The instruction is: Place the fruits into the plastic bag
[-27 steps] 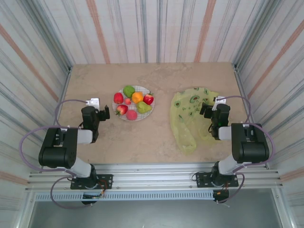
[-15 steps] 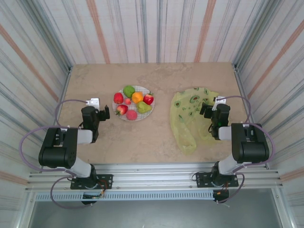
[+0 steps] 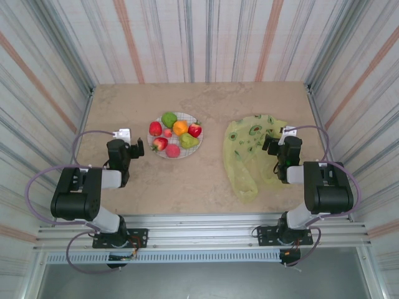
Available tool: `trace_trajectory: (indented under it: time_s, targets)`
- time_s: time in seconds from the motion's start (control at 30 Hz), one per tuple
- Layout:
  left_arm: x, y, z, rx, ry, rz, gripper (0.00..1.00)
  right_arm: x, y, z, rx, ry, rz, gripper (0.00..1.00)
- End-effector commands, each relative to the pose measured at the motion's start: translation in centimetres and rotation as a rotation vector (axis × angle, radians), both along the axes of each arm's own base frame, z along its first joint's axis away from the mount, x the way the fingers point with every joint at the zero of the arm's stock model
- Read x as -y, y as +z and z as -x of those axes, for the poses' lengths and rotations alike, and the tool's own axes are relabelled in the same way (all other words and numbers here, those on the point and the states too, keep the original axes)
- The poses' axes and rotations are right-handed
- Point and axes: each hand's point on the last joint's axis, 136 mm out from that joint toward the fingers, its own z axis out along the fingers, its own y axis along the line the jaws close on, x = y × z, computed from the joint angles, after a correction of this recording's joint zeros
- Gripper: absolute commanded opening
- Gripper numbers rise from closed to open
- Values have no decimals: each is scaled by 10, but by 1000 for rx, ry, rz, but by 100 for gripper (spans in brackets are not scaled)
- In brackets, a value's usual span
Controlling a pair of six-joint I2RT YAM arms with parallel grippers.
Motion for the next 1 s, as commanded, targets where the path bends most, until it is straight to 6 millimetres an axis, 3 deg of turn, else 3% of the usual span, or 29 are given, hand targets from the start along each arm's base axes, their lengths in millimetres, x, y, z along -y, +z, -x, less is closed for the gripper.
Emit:
trace_trajectory:
  time_s: [0.0,0.2,0.4,0.5,0.6,0.67,0.73,0.8,0.97]
  targets:
    - [-2,7,-1,24,10,0,99,0,1,0,-1,18,9,99]
    - [-8,10,0,29,44,8,99,10,10,0,8,-53,26,99]
    - [-11,21,13,95,39,34,99,37,64,18,31,-230,-28,99]
    - [-26,41,16,64,137,33,99,47,84,30,22,-316,-129,99]
    - [-44,70,24,75,260,158,99,25,85,32,-55,-268,-252,98]
    - [-41,78,29,90,292,322,99,5,75,34,-136,-225,-269,96]
    - [-10,84,25,74,173,487,97,-20,61,38,-241,-177,-244,94]
    - [37,89,22,17,39,596,95,-41,49,44,-342,-132,-196,91]
    - [172,88,46,-173,-274,539,94,-75,14,57,-545,-59,-177,87]
